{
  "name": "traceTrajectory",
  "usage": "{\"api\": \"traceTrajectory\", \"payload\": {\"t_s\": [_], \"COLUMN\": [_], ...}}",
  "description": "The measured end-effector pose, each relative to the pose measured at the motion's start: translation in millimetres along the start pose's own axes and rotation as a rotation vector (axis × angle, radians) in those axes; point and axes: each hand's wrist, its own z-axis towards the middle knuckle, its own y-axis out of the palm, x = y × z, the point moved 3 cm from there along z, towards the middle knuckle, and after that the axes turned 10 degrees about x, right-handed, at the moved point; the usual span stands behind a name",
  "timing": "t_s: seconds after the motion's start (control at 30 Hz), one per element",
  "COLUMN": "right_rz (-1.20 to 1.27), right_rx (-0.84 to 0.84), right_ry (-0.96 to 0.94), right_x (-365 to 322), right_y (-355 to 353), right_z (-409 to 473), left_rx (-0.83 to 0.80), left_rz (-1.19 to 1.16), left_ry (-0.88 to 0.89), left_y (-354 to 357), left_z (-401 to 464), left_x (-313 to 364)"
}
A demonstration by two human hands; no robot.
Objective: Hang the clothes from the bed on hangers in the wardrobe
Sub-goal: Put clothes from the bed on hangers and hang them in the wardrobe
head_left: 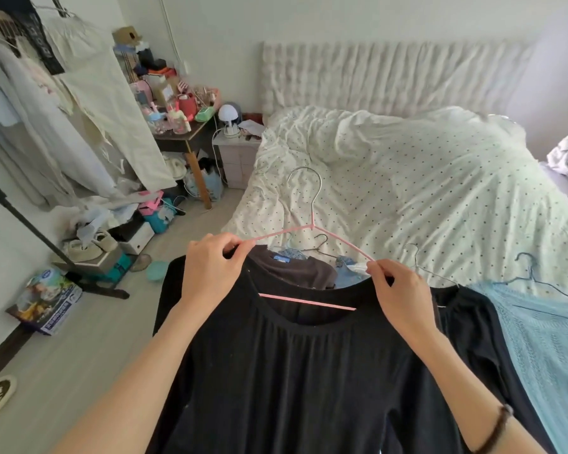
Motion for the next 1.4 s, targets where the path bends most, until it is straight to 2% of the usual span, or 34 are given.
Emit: {"api": "traceTrajectory", "payload": {"t_s": [0.2, 0.47, 0.7, 0.83, 0.9, 1.0, 1.1, 1.3, 1.4], "right_rz": [-0.055, -0.085, -0.067, -0.059, -0.089, -0.168, -0.251, -0.314, -0.373], "right_rx": [0.037, -0.001, -0.043, -0.008, -0.038, -0.158, -0.265, -0.290, -0.372], "right_ry": [0.106, 0.169, 0.200, 0.216, 0.229, 0.276, 0.290, 0.294, 0.282], "right_x": [32, 58, 65, 80, 101, 145, 181, 214, 223], "right_y": [46, 133, 203, 245, 271, 314, 347, 378, 379], "right_z": [67, 118, 148, 169, 169, 154, 136, 143, 138], "left_rx": [-0.036, -0.103, -0.055, -0.040, -0.093, -0.269, -0.389, -0.383, -0.528], "left_rz": [0.008, 0.032, 0.047, 0.052, 0.071, 0.149, 0.308, 0.360, 0.269], "left_ry": [0.052, 0.000, 0.064, 0.084, 0.023, -0.070, -0.042, -0.028, -0.041], "left_y": [82, 166, 212, 254, 286, 337, 372, 418, 427], "left_z": [63, 109, 141, 157, 149, 119, 90, 82, 70], "left_x": [-17, -80, -140, -166, -189, -234, -266, -274, -262]}}
